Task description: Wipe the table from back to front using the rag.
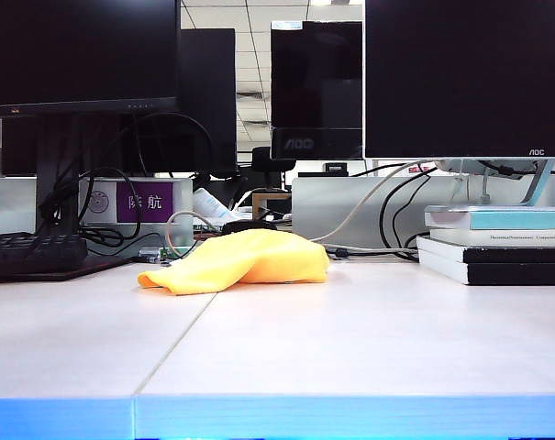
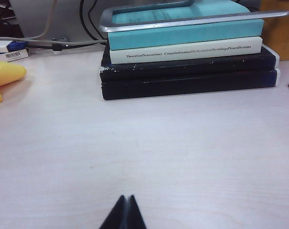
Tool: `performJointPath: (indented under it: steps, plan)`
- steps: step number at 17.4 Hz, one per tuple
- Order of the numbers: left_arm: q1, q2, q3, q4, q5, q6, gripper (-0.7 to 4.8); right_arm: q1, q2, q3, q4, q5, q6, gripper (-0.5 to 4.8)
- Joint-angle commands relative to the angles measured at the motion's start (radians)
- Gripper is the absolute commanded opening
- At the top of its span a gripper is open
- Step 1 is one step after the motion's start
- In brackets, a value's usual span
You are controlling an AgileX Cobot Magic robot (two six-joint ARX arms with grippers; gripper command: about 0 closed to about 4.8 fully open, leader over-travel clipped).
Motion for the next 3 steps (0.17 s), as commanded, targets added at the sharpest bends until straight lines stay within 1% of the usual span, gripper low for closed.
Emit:
performJointPath:
  steps: [1, 3]
  plan:
    - [-0.001, -0.001, -0.002, -0.017, 0.003, 0.001, -0.05, -0.001, -0.001, -0.007, 0.004, 0.005, -0.001, 0.00]
    - [-0.001, -0.001, -0.002, -0.017, 0.003, 0.001, -0.05, -0.001, -0.001, -0.007, 0.004, 0.005, -0.001, 0.00]
